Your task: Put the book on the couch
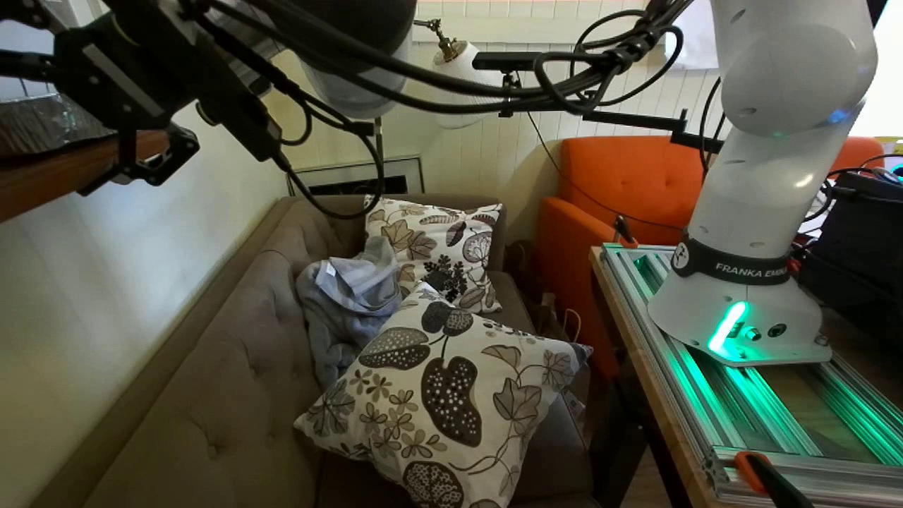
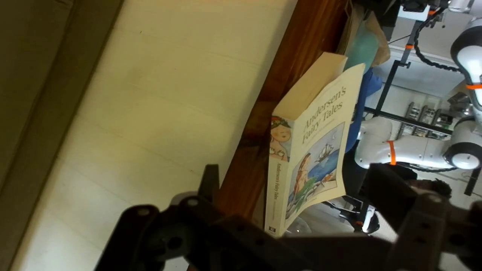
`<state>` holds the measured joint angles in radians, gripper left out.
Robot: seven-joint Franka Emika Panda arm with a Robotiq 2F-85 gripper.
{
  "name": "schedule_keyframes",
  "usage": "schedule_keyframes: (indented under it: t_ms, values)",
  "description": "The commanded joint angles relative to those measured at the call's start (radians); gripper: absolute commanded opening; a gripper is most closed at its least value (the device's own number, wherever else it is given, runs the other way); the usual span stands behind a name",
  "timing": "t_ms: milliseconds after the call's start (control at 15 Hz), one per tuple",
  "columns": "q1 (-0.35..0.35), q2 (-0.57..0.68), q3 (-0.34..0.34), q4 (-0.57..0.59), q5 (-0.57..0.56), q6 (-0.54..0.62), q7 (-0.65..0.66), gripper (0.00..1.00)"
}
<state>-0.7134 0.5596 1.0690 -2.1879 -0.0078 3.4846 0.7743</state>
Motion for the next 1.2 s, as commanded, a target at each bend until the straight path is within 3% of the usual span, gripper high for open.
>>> schedule_keyframes:
  t_ms: [0, 533, 800, 1133]
  values:
    - [-0.012, 0.092, 0.034, 0.035, -0.053, 0.044, -0.012, 1.0]
    - [-0.012, 0.275, 0.096, 0.145, -0.173, -0.018, -0.021, 1.0]
    - [-0.007, 0.368, 0.148, 0.195, -0.111, -0.096, -0.146, 1.0]
    - [0.003, 0.434, 0.163, 0.244, -0.035, -0.133, -0.274, 1.0]
